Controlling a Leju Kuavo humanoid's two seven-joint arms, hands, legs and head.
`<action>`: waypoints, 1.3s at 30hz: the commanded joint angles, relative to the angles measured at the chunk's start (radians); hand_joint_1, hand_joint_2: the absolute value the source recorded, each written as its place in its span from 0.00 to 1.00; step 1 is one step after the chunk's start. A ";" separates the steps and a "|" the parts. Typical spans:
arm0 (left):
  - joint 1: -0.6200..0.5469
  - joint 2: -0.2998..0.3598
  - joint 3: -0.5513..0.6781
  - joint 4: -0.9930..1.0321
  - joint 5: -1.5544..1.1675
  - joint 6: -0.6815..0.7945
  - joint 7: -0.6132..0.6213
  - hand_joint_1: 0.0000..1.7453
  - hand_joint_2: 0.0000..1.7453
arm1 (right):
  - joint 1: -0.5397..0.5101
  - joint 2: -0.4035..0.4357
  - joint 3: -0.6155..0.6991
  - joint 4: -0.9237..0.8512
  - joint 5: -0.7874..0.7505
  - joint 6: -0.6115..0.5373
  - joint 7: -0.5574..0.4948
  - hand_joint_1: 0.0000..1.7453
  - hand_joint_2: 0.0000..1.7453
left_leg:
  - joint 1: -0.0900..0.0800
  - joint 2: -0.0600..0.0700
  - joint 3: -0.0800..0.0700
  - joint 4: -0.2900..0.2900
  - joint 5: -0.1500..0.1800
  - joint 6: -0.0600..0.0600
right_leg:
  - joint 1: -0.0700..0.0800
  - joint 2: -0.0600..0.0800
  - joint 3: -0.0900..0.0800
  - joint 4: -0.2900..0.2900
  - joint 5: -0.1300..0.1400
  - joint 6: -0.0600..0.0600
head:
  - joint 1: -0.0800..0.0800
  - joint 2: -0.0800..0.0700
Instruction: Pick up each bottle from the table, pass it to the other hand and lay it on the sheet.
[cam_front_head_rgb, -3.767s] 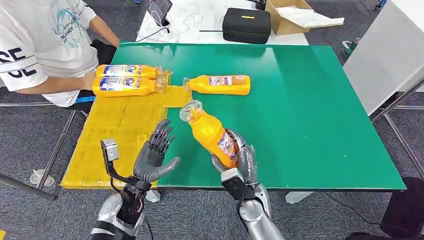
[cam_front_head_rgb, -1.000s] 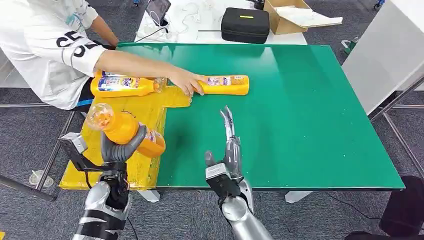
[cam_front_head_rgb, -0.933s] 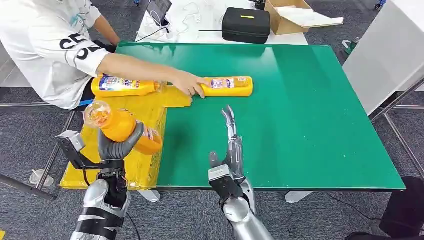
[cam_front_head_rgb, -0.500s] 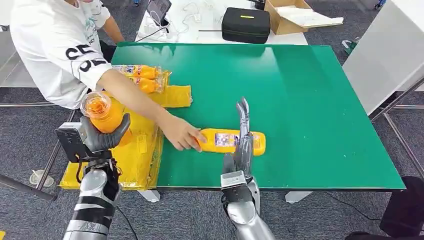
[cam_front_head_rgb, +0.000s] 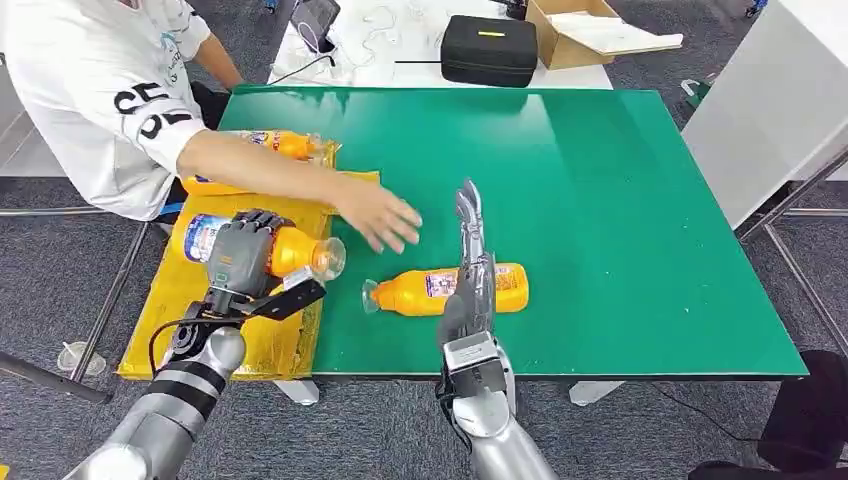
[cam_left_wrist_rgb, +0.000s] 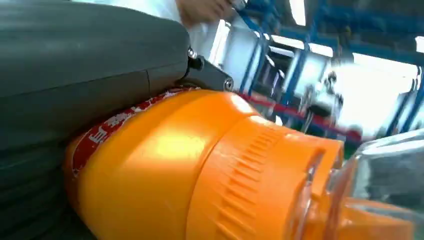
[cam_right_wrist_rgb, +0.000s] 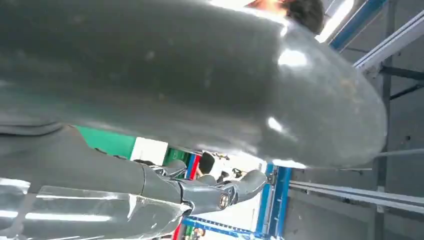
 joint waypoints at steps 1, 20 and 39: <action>-0.084 0.121 -0.150 0.251 -0.065 -0.025 0.006 1.00 1.00 | -0.022 -0.043 0.016 0.053 -0.028 0.044 -0.006 0.00 0.00 | 0.001 0.005 0.012 -0.003 -0.004 0.001 | 0.002 0.002 0.011 -0.003 -0.002 -0.003 | 0.000 0.000; -0.107 0.128 -0.079 0.327 0.016 -0.294 0.053 1.00 1.00 | -0.027 -0.020 0.030 0.097 -0.042 0.094 0.007 0.00 0.00 | 0.001 0.001 0.004 -0.001 -0.001 0.000 | 0.001 0.001 0.004 -0.001 -0.001 -0.001 | 0.000 0.000; -0.081 0.137 -0.048 0.327 0.147 -0.600 -0.018 0.00 1.00 | -0.049 -0.005 0.020 0.190 -0.051 0.139 0.013 0.00 0.00 | 0.001 0.003 0.009 -0.003 0.000 0.000 | 0.001 0.003 0.008 -0.002 0.000 -0.002 | 0.000 0.000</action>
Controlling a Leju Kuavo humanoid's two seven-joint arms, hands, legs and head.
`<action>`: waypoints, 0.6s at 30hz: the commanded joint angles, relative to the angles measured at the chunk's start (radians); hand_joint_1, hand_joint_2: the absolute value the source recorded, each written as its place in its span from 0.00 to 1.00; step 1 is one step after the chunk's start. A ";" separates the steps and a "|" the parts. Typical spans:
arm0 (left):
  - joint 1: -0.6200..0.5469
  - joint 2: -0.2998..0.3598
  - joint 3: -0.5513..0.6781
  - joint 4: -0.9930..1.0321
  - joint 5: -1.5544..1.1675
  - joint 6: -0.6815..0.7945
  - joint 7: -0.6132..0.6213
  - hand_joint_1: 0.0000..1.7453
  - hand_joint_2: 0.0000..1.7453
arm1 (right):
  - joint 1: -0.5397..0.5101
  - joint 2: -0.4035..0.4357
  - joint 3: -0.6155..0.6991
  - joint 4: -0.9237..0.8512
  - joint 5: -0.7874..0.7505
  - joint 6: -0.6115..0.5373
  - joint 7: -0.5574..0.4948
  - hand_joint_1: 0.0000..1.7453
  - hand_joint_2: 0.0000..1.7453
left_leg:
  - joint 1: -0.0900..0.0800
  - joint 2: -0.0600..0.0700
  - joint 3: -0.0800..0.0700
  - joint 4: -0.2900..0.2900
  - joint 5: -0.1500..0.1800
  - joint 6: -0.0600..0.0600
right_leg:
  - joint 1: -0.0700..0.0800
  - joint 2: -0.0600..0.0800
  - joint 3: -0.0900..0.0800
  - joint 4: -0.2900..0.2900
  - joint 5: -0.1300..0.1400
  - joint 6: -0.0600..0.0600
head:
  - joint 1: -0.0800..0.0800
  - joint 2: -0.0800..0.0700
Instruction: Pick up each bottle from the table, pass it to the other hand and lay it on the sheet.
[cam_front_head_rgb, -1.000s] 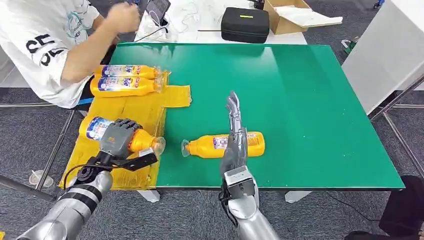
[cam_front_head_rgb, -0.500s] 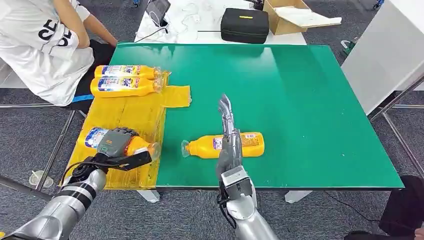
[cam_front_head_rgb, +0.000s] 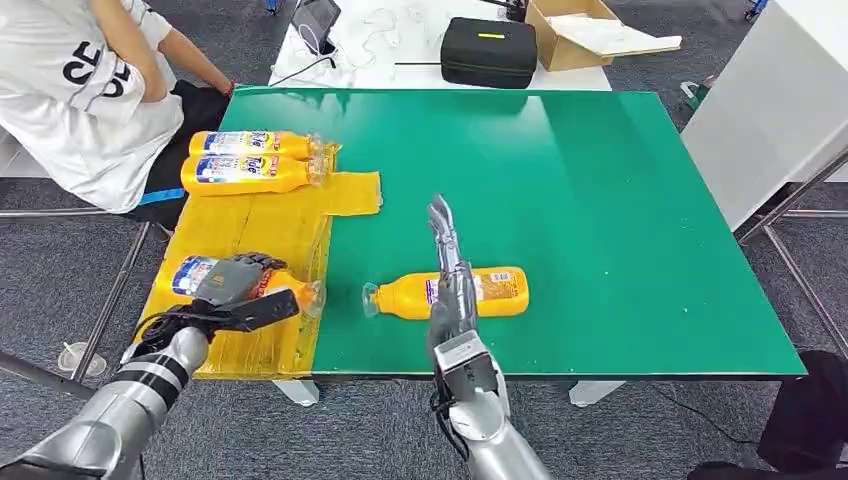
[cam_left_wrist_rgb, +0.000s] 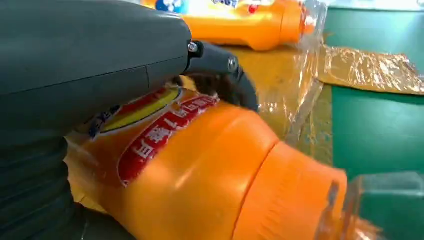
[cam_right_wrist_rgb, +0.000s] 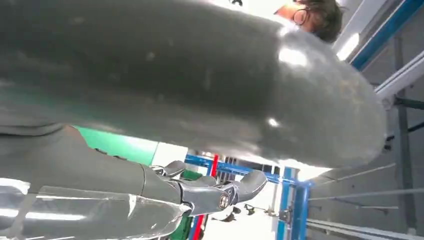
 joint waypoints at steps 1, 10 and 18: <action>0.026 0.015 0.029 0.063 0.082 -0.150 -0.064 0.00 1.00 | -0.053 -0.002 -0.001 0.130 -0.013 0.023 0.003 0.00 0.00 | 0.000 0.004 0.005 -0.002 -0.001 0.001 | 0.000 0.003 0.004 -0.002 0.000 -0.001 | 0.000 0.000; 0.010 0.032 0.007 0.059 0.123 -0.237 -0.089 0.00 1.00 | -0.060 0.001 -0.015 0.154 -0.023 0.035 -0.003 0.00 0.00 | 0.000 0.005 0.009 -0.003 -0.001 0.002 | 0.001 0.003 0.008 -0.003 0.000 -0.002 | 0.000 0.000; 0.056 0.073 -0.008 -0.079 0.340 -0.402 -0.101 0.00 0.00 | -0.064 0.002 -0.027 0.174 -0.029 0.044 -0.014 0.00 0.00 | -0.001 0.004 0.010 -0.002 -0.001 0.001 | 0.000 0.002 0.009 -0.002 0.000 -0.001 | 0.000 0.000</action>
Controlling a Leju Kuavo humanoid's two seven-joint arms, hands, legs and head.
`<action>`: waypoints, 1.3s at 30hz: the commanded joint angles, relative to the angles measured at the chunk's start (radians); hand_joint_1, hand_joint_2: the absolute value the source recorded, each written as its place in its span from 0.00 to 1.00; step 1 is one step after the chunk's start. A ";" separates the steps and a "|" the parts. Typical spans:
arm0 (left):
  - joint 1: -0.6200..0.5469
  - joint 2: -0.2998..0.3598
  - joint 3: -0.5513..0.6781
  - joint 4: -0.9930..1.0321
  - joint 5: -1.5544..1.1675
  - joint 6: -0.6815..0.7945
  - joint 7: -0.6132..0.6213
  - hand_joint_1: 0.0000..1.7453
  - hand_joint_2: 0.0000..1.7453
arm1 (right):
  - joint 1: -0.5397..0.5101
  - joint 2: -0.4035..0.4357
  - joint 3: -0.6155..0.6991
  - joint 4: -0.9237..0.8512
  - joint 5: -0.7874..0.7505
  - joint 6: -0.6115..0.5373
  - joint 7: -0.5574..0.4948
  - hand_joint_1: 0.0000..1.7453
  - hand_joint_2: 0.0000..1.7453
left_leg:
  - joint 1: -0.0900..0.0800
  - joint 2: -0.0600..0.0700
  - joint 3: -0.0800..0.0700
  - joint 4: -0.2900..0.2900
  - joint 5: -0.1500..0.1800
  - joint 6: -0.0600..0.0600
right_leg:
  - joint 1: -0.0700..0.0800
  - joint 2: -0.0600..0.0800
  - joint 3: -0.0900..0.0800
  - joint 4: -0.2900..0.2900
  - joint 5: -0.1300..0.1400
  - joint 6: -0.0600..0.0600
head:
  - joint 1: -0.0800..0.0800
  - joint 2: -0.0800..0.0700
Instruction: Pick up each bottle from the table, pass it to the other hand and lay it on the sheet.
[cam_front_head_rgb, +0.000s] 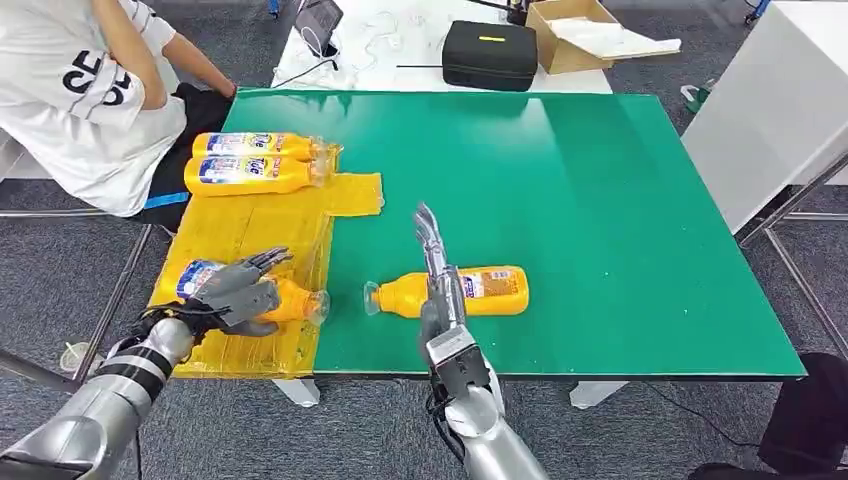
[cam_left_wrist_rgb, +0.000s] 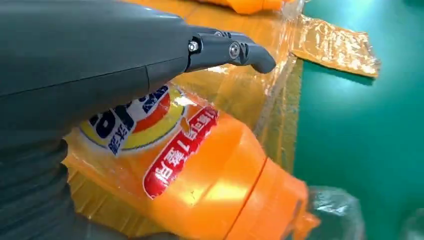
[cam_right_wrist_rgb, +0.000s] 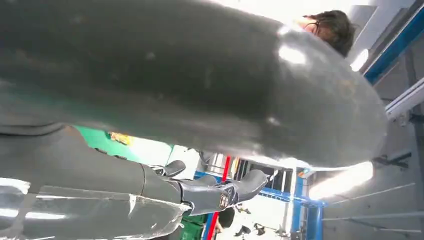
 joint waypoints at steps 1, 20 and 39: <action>0.075 0.038 -0.017 -0.075 0.162 -0.120 0.005 0.00 0.00 | -0.046 -0.003 -0.024 0.100 -0.008 0.010 -0.009 0.00 0.00 | -0.001 0.004 0.004 -0.002 -0.001 0.001 | 0.000 0.003 0.003 -0.002 0.001 -0.001 | 0.000 0.000; 0.323 -0.289 0.535 -0.661 0.670 0.434 0.005 0.00 1.00 | -0.253 -0.245 -0.051 0.321 0.535 0.084 0.515 0.00 1.00 | -0.002 0.002 -0.003 0.001 0.000 0.003 | -0.001 0.000 -0.002 -0.002 0.002 0.002 | 0.000 0.000; 0.334 -0.293 0.500 -0.582 0.610 0.493 0.005 0.00 1.00 | -0.331 -0.316 -0.054 0.514 0.536 0.299 0.574 0.00 1.00 | -0.002 0.001 -0.002 0.000 -0.001 0.003 | -0.001 -0.001 -0.003 -0.001 0.001 0.002 | 0.000 0.000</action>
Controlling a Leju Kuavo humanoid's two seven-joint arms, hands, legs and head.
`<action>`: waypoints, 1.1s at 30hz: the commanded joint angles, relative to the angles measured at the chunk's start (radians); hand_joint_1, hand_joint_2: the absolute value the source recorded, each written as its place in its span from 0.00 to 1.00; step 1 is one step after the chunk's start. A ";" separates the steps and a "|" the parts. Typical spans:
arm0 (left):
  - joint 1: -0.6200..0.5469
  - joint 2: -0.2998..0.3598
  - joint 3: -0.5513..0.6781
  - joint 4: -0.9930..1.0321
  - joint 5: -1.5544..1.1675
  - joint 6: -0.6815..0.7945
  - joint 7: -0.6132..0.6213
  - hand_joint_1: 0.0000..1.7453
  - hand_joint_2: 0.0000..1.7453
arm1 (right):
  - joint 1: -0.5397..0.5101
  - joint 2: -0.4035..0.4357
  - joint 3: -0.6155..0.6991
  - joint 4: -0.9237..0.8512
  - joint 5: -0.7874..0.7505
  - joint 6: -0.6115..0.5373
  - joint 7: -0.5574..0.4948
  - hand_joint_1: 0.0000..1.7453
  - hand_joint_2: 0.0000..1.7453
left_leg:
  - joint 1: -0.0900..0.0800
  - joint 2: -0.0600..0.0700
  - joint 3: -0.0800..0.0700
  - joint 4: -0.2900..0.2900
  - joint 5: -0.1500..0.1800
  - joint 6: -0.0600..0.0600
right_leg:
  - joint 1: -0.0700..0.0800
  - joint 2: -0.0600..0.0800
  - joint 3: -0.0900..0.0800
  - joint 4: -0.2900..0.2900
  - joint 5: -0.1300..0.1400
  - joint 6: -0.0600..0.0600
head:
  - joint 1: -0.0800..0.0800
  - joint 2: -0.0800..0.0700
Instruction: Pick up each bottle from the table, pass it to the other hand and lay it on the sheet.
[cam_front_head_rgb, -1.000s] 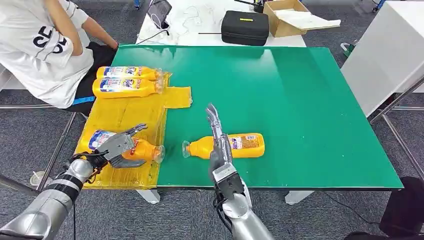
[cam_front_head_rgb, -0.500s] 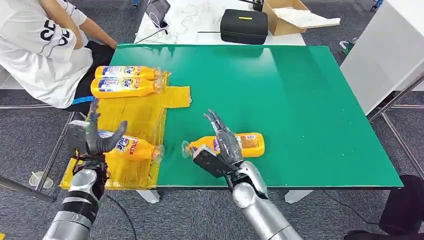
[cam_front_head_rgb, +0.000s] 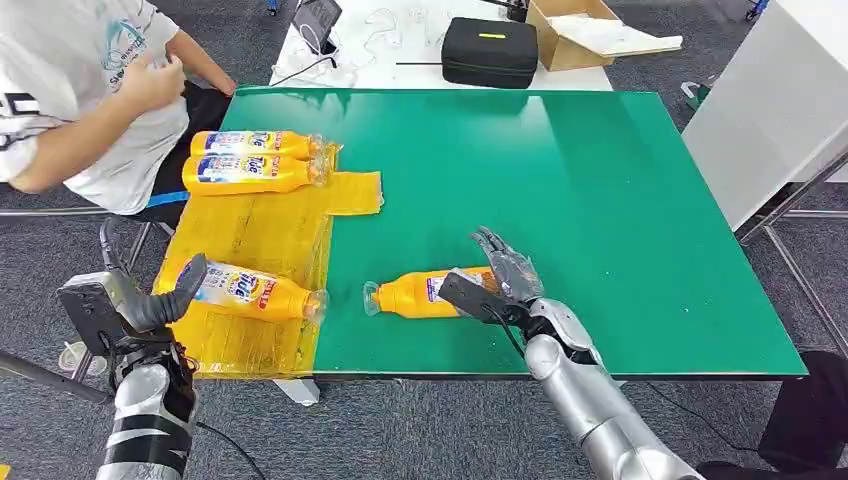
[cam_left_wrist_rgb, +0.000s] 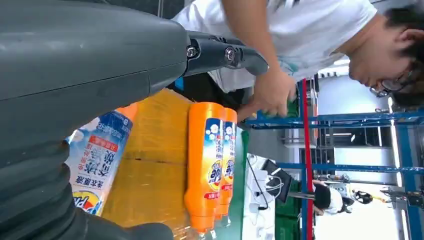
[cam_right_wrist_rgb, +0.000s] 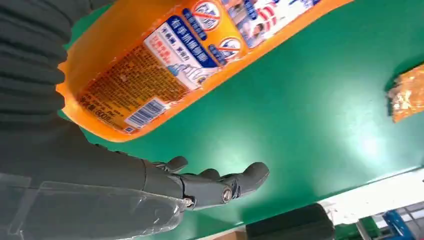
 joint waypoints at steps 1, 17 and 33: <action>-0.060 -0.013 0.004 0.115 -0.028 -0.021 0.005 0.00 1.00 | -0.097 -0.015 0.041 0.228 -0.035 0.121 -0.028 0.00 1.00 | 0.000 0.000 0.006 -0.001 -0.001 0.002 | 0.001 -0.002 0.006 -0.001 -0.001 -0.002 | 0.000 0.000; -0.159 -0.028 -0.015 0.295 0.043 -0.098 0.005 0.00 1.00 | -0.340 -0.021 0.218 0.492 -0.066 0.360 -0.120 0.00 1.00 | 0.000 0.001 0.005 -0.001 0.001 0.001 | 0.000 -0.001 0.004 -0.001 0.001 -0.001 | 0.000 0.000; -0.187 -0.041 0.014 0.385 0.079 -0.142 0.005 0.00 1.00 | -0.431 -0.029 0.527 0.538 0.003 0.456 -0.070 0.90 1.00 | 0.000 0.001 0.006 0.000 0.001 0.003 | 0.001 -0.001 0.005 -0.001 0.000 -0.001 | 0.000 0.000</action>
